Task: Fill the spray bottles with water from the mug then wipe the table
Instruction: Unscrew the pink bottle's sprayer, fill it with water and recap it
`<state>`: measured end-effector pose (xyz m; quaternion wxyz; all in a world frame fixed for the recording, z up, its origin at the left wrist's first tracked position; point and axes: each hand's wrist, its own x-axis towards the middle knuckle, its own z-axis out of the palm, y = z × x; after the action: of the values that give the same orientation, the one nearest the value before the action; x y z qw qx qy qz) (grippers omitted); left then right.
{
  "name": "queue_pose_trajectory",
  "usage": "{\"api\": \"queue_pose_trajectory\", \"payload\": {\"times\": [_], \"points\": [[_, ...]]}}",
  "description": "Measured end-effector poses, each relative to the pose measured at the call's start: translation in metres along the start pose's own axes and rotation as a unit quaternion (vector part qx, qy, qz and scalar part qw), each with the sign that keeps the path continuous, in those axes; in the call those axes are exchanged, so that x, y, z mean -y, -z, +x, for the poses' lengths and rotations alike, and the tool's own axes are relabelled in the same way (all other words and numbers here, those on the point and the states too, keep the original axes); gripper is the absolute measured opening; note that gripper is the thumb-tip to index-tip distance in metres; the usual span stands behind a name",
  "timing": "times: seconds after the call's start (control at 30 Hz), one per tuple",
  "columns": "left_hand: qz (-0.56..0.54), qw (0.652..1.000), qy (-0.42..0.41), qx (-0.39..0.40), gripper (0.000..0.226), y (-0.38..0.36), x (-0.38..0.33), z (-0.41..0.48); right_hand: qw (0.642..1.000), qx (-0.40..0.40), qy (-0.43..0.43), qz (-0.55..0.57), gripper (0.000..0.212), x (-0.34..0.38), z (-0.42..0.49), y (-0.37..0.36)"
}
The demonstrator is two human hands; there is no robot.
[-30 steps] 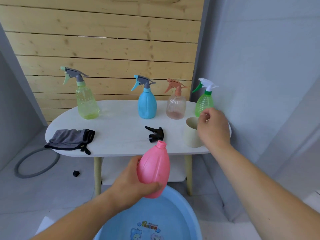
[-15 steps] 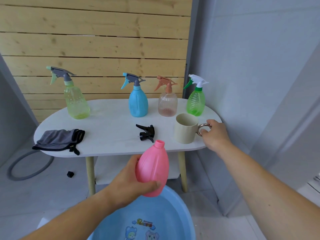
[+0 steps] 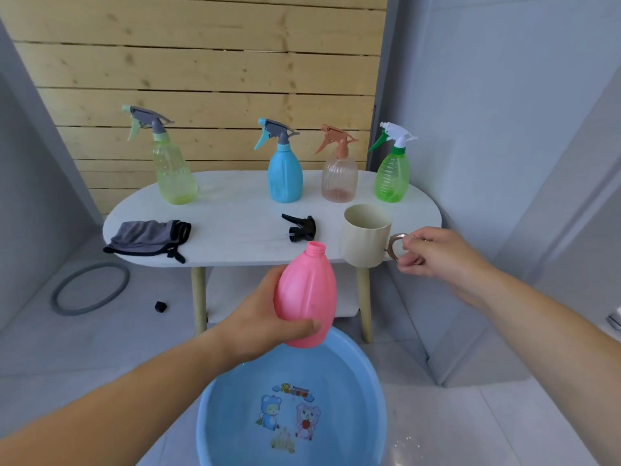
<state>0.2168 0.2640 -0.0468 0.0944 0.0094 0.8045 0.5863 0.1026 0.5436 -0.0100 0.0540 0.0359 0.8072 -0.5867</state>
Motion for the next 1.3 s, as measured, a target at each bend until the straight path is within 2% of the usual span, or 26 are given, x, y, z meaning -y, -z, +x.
{"api": "queue_pose_trajectory", "payload": {"times": [0.17, 0.33, 0.47, 0.73, 0.93, 1.3], "points": [[0.003, 1.0, 0.012, -0.004, 0.091, -0.009, 0.012, -0.014, 0.996, 0.067, -0.047, 0.035, 0.018, -0.004, -0.038, -0.023], [0.062, 0.996, 0.06, 0.014, 0.086, -0.018, 0.051, -0.025, 0.986, 0.11, -0.116, -0.038, 0.016, -0.05, -0.048, -0.065], [0.064, 0.993, 0.095, -0.011, 0.088, -0.02, 0.08, -0.024, 0.973, 0.134, -0.158, -0.104, 0.013, -0.102, -0.042, -0.099], [0.095, 0.984, 0.152, -0.021, 0.095, -0.019, 0.138, -0.025, 0.932, 0.19, -0.134, -0.279, 0.034, -0.188, -0.027, -0.133], [0.122, 0.978, 0.17, -0.001, 0.092, -0.018, 0.166, -0.026, 0.9, 0.222, -0.129, -0.353, 0.043, -0.221, -0.022, -0.143], [0.119, 0.976, 0.181, -0.003, 0.093, -0.02, 0.18, -0.025, 0.872, 0.241, -0.124, -0.408, 0.036, -0.236, -0.018, -0.151]]}}
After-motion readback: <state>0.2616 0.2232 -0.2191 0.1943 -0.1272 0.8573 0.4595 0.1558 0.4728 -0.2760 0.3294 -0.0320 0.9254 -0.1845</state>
